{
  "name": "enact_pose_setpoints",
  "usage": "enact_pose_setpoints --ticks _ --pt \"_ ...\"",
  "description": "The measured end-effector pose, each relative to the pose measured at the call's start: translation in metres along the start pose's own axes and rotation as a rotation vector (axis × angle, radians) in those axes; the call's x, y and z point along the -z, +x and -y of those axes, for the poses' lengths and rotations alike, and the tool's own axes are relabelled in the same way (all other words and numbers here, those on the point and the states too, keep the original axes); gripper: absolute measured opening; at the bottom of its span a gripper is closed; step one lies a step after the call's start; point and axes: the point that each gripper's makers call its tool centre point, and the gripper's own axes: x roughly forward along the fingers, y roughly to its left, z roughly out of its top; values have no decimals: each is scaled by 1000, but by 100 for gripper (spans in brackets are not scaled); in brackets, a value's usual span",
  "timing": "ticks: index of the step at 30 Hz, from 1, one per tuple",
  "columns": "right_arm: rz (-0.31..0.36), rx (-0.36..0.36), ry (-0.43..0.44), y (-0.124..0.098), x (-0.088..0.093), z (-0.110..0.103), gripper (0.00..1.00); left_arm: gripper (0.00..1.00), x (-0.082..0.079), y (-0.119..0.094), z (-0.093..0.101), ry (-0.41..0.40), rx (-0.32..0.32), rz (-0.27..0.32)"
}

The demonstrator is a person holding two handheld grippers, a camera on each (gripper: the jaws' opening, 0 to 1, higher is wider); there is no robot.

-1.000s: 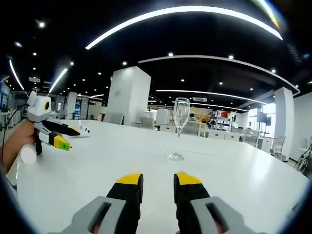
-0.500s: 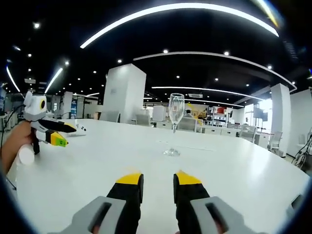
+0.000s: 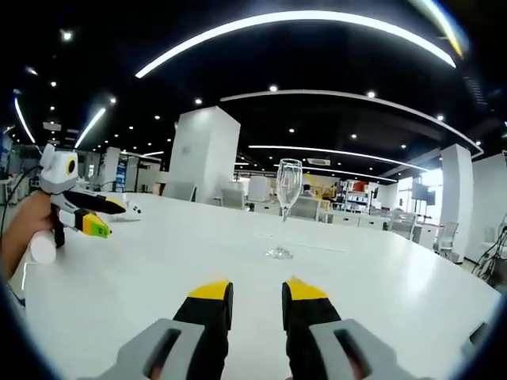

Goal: Stand the stemmed glass upright on the table place it in front of you

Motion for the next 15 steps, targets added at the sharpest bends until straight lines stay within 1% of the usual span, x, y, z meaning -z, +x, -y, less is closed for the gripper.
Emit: enact_pose_setpoints --ticks 3,7,12,15 --pt "6 -7 5 0 -1 1 28 54 0 -1 0 9 -5 2" --pt "-10 -20 5 3 3 1 28 54 0 -1 -2 10 -21 2" --pt "-25 -24 -25 6 5 1 29 54 0 0 -5 8 -27 4" --pt "-17 -22 -27 5 3 3 29 54 1 0 -6 -3 -26 0"
